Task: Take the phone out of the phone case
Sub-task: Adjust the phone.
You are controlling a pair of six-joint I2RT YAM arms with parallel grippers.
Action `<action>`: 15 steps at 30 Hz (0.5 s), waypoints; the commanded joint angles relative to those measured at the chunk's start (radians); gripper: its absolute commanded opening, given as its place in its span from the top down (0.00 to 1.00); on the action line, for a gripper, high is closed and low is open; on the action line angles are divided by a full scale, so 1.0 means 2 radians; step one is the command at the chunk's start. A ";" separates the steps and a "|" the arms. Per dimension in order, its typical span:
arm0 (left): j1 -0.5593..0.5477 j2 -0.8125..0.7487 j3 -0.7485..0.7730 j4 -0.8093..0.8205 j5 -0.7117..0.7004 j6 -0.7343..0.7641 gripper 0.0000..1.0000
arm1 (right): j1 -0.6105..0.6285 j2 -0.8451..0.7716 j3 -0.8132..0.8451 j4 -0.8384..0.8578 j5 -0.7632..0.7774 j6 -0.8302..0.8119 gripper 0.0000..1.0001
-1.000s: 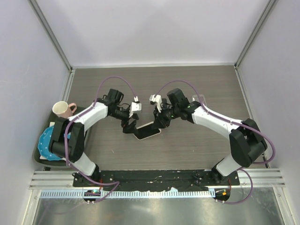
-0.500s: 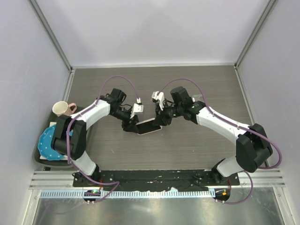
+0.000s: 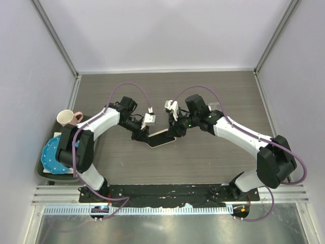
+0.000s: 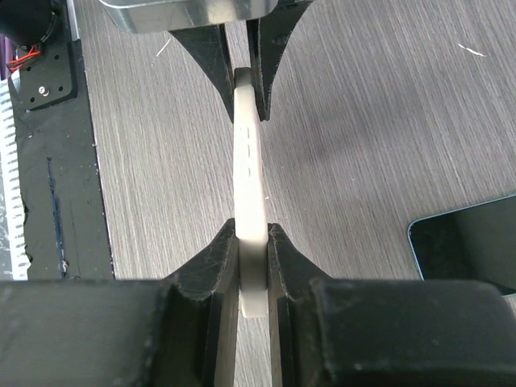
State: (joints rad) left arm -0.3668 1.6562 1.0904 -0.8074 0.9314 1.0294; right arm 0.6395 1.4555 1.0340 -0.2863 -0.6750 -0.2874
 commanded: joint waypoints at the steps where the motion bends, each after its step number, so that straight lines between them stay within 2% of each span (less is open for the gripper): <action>1: -0.002 -0.011 0.026 -0.015 0.011 0.000 1.00 | -0.001 -0.018 0.024 -0.002 -0.044 -0.015 0.88; 6: -0.001 -0.049 0.028 -0.018 0.008 0.002 1.00 | -0.001 -0.020 0.024 -0.025 -0.067 -0.046 0.58; 11: -0.002 -0.079 0.028 -0.020 0.017 0.001 1.00 | -0.001 -0.011 0.025 -0.055 -0.093 -0.065 0.48; 15: -0.001 -0.093 0.030 -0.031 0.029 0.009 1.00 | -0.002 0.001 0.028 -0.060 -0.114 -0.064 0.47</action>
State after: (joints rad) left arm -0.3729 1.5311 1.0996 -0.8558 0.9009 1.0294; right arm 0.6357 1.4528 1.0477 -0.3763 -0.8249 -0.3885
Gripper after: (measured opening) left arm 0.183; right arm 0.524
